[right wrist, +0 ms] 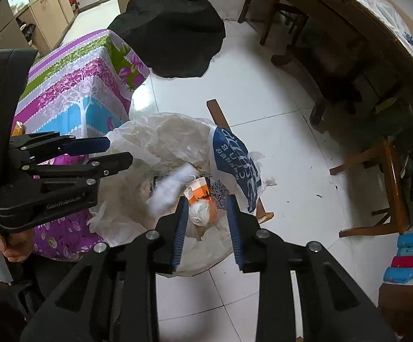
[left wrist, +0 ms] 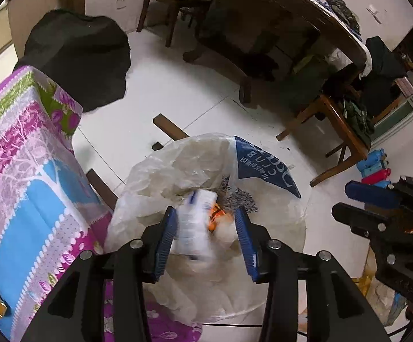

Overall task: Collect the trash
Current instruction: 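Move both tools back toward the table, then grasp the red-labelled snack bag with left tool while right tool grasps the gold box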

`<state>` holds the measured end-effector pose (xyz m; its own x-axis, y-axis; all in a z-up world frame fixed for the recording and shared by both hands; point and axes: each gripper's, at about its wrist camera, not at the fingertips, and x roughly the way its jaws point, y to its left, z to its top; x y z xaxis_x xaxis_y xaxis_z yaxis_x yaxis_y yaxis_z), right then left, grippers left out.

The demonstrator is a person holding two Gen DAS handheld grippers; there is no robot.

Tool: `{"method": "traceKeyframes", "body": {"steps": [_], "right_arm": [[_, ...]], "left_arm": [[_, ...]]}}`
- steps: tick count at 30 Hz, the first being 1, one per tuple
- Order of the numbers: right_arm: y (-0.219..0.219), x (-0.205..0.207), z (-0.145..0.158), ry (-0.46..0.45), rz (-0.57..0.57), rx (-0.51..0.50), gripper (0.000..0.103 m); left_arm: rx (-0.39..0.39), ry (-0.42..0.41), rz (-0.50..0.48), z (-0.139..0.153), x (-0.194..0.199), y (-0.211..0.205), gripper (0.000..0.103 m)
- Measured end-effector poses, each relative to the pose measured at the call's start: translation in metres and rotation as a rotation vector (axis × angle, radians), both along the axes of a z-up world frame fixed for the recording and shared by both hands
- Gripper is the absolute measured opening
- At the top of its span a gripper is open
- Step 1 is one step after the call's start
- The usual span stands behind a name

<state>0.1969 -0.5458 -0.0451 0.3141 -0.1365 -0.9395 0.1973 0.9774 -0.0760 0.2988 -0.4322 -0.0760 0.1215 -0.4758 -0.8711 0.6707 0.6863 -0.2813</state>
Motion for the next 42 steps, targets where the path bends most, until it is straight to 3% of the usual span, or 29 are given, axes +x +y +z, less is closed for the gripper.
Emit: {"method": "traceKeyframes", "body": {"steps": [5,8,12,20,24,29,31,33,37,42], "right_arm": [[0.006,-0.002,-0.004,0.001,0.007,-0.014,0.027],[0.011,-0.006,-0.007,-0.014,0.016,-0.011,0.027],[0.029,-0.018,-0.007,-0.112,0.04,0.006,0.028],[0.104,-0.042,-0.012,-0.396,0.132,-0.035,0.029],[0.145,-0.037,-0.019,-0.473,0.181,-0.031,0.029],[0.199,-0.018,-0.03,-0.489,0.278,0.086,0.029],[0.216,-0.012,-0.032,-0.491,0.313,0.122,0.032],[0.235,-0.003,-0.035,-0.496,0.344,0.163,0.047],[0.267,0.017,-0.039,-0.498,0.39,0.259,0.057],[0.291,0.058,-0.05,-0.471,0.341,0.355,0.066]], "left_arm": [[0.02,-0.056,-0.012,0.002,-0.012,0.012,0.044],[0.048,-0.132,-0.02,0.003,-0.023,0.027,0.046],[0.043,-0.23,-0.022,0.006,-0.039,0.06,0.048],[-0.021,-0.446,0.092,0.019,-0.075,0.198,0.05],[-0.034,-0.544,0.264,0.03,-0.086,0.293,0.052],[-0.039,-0.548,0.517,0.033,-0.084,0.412,0.055],[-0.034,-0.548,0.603,0.032,-0.079,0.454,0.062],[-0.01,-0.57,0.697,0.032,-0.074,0.493,0.07],[-0.025,-0.572,0.768,0.027,-0.058,0.547,0.085],[-0.059,-0.525,0.754,0.012,-0.022,0.567,0.086]]}}
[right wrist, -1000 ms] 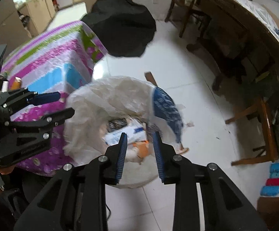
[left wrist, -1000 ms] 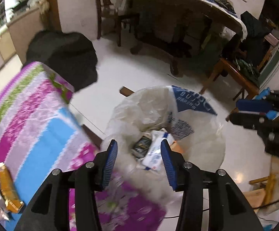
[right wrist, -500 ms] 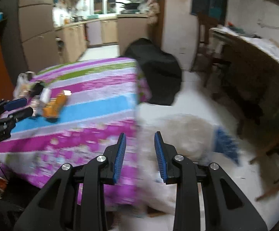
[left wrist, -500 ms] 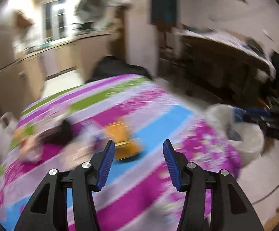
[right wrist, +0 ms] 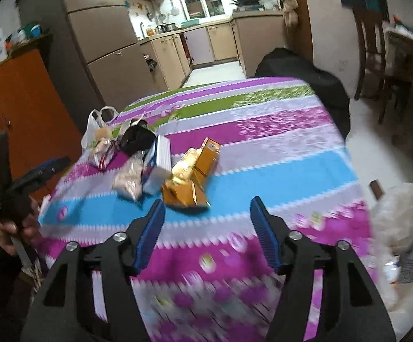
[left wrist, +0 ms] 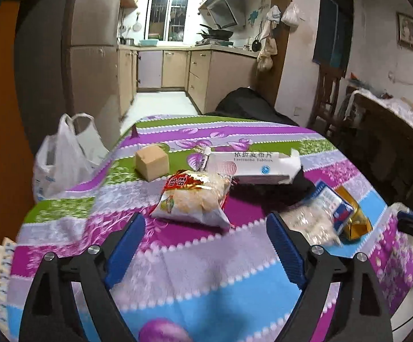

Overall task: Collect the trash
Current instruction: 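Grasp the red-labelled snack bag with left tool while right tool grasps the gold box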

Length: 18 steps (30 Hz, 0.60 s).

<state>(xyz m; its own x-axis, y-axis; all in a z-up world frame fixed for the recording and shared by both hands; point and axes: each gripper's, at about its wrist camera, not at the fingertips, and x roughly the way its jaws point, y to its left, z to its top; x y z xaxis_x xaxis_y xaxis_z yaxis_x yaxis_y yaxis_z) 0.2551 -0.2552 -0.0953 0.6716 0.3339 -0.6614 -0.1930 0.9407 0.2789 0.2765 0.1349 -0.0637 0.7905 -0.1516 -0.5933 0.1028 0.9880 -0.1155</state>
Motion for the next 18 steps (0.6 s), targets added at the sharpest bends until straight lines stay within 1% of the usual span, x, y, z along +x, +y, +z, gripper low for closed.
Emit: {"method": "traceKeyframes", "body": {"steps": [3,7,10,11,12,13,14,15,16,18], "right_arm": [[0.005,0.018,-0.007,0.023,-0.024,0.033,0.07],[0.009,0.04,-0.022,0.081,-0.024,0.066,0.07],[0.008,0.049,-0.032,0.111,-0.041,0.095,0.07],[0.009,0.052,-0.036,0.124,-0.042,0.102,0.064],[0.011,0.054,-0.039,0.134,-0.033,0.104,0.056],[0.013,0.056,-0.043,0.144,-0.028,0.097,0.054],[0.015,0.057,-0.044,0.141,-0.033,0.086,0.049],[0.016,0.057,-0.044,0.131,-0.037,0.068,0.044],[0.016,0.058,-0.044,0.131,-0.031,0.073,0.042],[0.016,0.06,-0.046,0.148,-0.017,0.112,0.031]], "left_arm": [[-0.048,0.013,0.0,-0.007,0.025,-0.002,0.086],[-0.04,0.041,0.018,-0.018,0.057,-0.003,0.086],[-0.076,0.081,0.044,-0.027,0.079,0.001,0.086],[-0.084,0.097,0.052,-0.03,0.084,0.002,0.086],[-0.093,0.112,0.056,-0.034,0.089,0.004,0.086],[-0.103,0.134,0.06,-0.039,0.095,0.006,0.086],[-0.107,0.165,0.061,-0.046,0.101,0.007,0.085],[-0.113,0.177,0.054,-0.049,0.103,0.008,0.084],[-0.13,0.187,0.051,-0.052,0.105,0.01,0.081],[-0.147,0.182,0.056,-0.053,0.106,0.012,0.074]]}}
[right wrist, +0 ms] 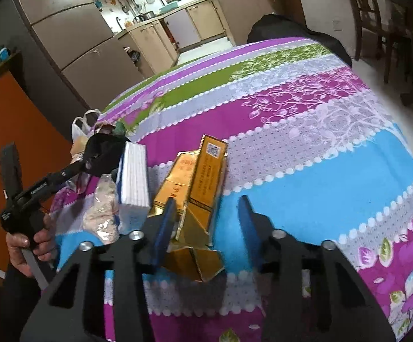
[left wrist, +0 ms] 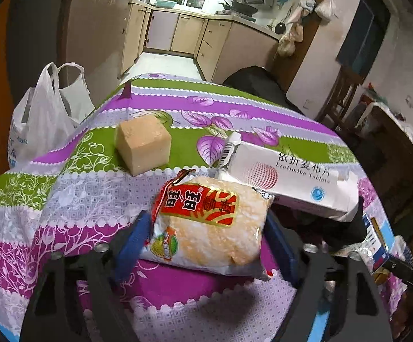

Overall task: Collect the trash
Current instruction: 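Grasp the red-labelled snack bag with left tool while right tool grasps the gold box, then carry the snack bag and gold box over the trash bag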

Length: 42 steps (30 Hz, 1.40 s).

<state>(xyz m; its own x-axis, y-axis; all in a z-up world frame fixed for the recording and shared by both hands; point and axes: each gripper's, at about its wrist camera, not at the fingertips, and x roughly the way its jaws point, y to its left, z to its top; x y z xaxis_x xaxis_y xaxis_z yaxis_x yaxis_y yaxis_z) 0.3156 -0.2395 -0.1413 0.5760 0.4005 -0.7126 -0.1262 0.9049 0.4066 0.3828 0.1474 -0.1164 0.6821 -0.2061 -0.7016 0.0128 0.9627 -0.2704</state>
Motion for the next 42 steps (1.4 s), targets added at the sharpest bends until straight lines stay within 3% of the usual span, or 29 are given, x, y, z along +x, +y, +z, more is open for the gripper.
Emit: {"method": "traceKeyframes", "body": {"steps": [1,6,13,23,35,42], "right_arm": [[0.0,0.0,0.0,0.001,0.004,0.01,0.028],[0.0,-0.003,0.001,-0.006,-0.024,0.018,0.021],[-0.013,-0.03,0.016,-0.036,-0.059,0.012,0.02],[-0.031,-0.089,0.029,-0.082,-0.086,0.036,0.02],[-0.055,-0.138,0.045,-0.14,-0.113,0.003,0.02],[-0.104,-0.17,0.089,-0.23,-0.177,-0.063,0.02]], "left_arm": [[-0.004,-0.003,0.001,0.0,0.0,0.001,0.067],[0.045,-0.036,0.006,0.005,-0.012,-0.003,0.058],[0.136,-0.127,0.039,0.032,-0.079,-0.005,0.057],[0.098,-0.103,0.018,0.048,-0.152,-0.012,0.057],[0.127,-0.129,-0.164,0.068,-0.181,-0.095,0.057],[0.144,-0.146,-0.311,0.09,-0.174,-0.165,0.057]]}}
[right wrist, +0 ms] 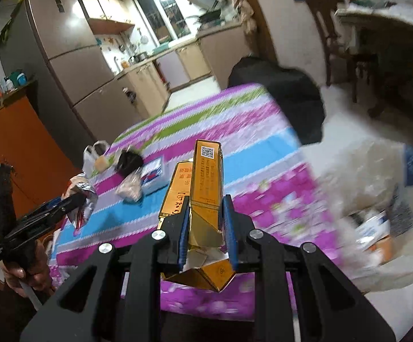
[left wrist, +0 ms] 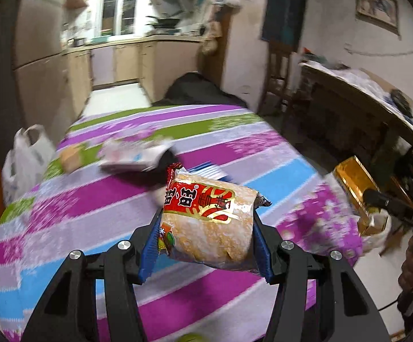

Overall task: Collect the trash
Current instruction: 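Carry the snack bag and gold box over the trash bag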

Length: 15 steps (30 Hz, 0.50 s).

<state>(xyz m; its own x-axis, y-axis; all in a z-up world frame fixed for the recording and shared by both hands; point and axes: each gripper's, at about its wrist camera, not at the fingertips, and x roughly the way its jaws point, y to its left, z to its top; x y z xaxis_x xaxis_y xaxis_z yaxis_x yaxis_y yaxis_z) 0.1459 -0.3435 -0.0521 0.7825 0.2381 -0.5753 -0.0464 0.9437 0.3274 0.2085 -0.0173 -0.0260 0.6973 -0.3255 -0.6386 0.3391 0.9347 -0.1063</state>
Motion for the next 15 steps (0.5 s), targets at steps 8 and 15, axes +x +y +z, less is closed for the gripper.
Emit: {"method": "traceKeyframes", "body": {"steps": [8,15], "right_arm": [[-0.09,-0.023,0.057,-0.02,-0.186,-0.177,0.02],[-0.148,-0.024,0.068,0.105,-0.297,-0.315,0.02]], "left_arm": [[0.031,-0.025,-0.261,0.026,0.022,-0.13,0.057],[0.045,0.049,-0.504,0.028,0.036,-0.262,0.057]]}}
